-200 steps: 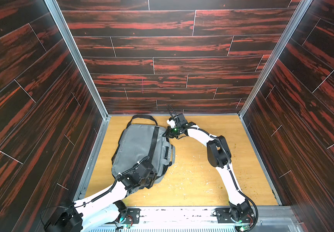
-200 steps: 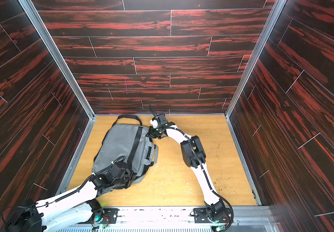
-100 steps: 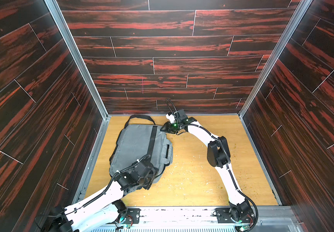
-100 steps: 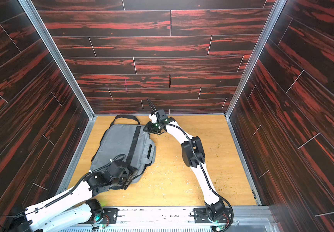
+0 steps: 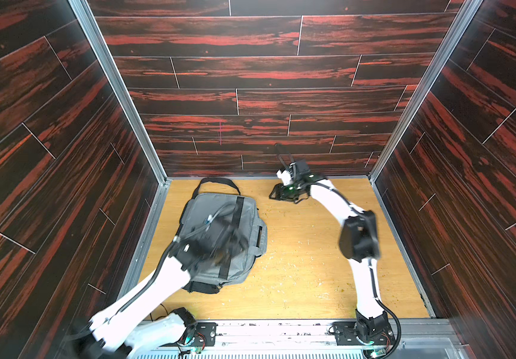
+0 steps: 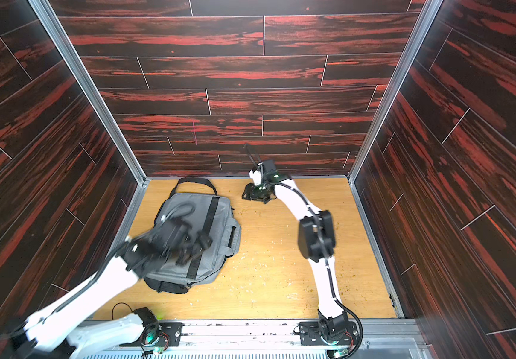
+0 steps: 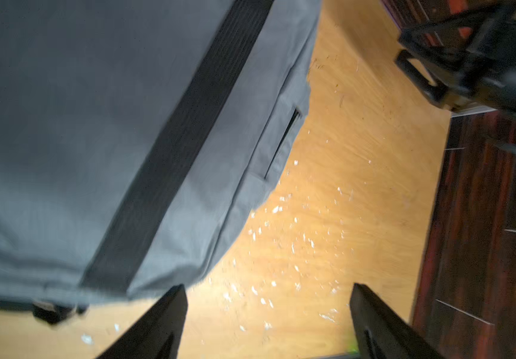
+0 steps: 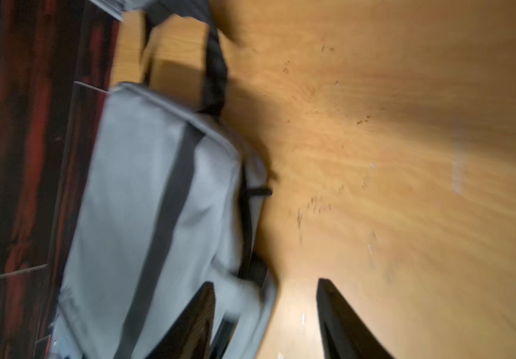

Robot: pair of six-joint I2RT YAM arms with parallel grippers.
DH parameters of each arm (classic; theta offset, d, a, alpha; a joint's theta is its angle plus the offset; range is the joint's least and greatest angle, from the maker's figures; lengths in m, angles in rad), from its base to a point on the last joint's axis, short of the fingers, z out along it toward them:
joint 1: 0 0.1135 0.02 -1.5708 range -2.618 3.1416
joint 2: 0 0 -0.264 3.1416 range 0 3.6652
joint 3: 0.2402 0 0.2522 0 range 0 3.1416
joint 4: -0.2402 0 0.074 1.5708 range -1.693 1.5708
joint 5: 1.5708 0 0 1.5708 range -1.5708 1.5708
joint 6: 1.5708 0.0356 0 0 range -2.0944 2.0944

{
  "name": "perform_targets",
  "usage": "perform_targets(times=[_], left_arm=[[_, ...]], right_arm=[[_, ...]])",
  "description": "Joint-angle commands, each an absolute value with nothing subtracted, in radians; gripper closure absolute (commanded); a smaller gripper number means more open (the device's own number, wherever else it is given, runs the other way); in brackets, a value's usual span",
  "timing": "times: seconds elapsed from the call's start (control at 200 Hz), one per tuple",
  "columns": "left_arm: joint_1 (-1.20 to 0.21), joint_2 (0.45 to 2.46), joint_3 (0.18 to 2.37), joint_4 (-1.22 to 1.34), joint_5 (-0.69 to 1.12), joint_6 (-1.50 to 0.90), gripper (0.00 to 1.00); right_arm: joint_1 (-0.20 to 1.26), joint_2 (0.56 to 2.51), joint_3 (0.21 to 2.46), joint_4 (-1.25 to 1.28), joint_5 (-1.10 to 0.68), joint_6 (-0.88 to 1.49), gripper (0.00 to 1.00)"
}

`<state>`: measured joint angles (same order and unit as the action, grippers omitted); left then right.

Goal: Open the zippered laptop bag and take out the laptop
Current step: Open the bag flap at the center of the board.

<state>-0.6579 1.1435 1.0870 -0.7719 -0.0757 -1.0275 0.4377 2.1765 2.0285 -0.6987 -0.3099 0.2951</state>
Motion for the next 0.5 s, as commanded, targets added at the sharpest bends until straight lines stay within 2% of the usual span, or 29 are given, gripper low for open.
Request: perform_targets(times=[0.0, 0.261, 0.496], left_arm=[[-0.620, 1.260, 1.177, -0.883, -0.104, -0.706, 0.14], [-0.607, 1.575, 1.294, -0.823, -0.004, -0.566, 0.15], [-0.650, 1.791, 1.361, -0.834, -0.208, -0.558, 0.17]], right_arm=[[0.432, 1.944, 1.855, -0.678, -0.333, 0.258, 0.41], [0.388, 1.547, 1.385, -0.591, -0.278, 0.351, 0.34], [0.371, 1.295, 1.055, -0.524, -0.197, 0.453, 0.28]])
